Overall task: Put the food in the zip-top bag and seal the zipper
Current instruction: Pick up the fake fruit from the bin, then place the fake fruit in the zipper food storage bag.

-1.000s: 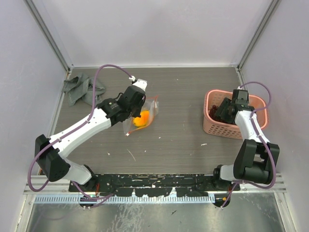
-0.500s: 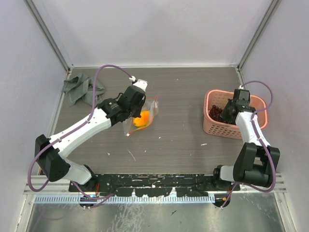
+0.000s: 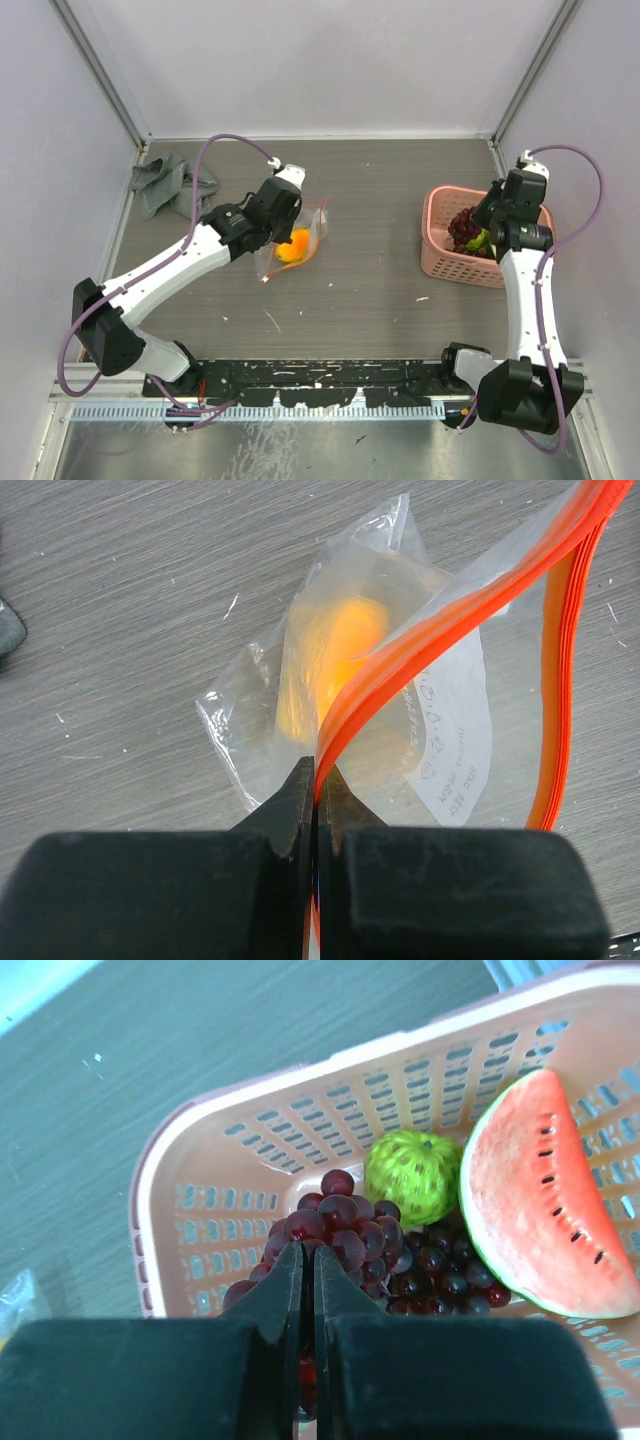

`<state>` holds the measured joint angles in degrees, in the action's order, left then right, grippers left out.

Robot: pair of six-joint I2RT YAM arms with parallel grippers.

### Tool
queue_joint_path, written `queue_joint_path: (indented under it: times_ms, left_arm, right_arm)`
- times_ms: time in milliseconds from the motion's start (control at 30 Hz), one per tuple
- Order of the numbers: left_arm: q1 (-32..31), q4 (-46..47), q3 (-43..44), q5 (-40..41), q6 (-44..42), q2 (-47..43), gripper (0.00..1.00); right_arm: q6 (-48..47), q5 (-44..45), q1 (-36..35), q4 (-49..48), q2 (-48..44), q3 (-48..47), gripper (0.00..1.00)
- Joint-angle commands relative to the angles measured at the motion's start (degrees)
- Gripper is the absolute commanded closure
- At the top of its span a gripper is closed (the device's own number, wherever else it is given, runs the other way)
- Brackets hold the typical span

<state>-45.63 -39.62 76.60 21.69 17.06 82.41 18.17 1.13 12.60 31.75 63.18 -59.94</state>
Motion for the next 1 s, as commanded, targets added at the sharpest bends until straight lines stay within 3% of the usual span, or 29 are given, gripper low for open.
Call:
queue_joint_path:
  times_ms: [0, 267, 667, 800, 967]
  left_arm:
    - [0.3, 2.3, 0.1, 0.2, -0.5, -1.8, 1.00]
    - [0.3, 2.5, 0.3, -1.8, -0.2, -1.4, 1.00]
    - [0.3, 3.2, 0.4, -6.6, 1.0, -2.3, 1.00]
    - [0.3, 3.3, 0.3, -7.6, 1.4, -2.5, 1.00]
    - [0.3, 3.4, 0.3, -7.8, 2.0, -2.5, 1.00]
  right_arm:
    - [0.5, 0.6, 0.2, -2.1, -4.2, -4.2, 0.99]
    - [0.5, -2.6, 0.2, -2.8, -8.2, -5.6, 0.99]
    - [0.6, -16.2, -1.1, -2.8, -11.1, -11.2, 0.99]
    - [1.9, -19.4, -4.8, -3.8, -10.9, -12.9, 0.99]
    - [3.9, -17.8, -14.9, -5.9, -9.7, -14.0, 0.99]
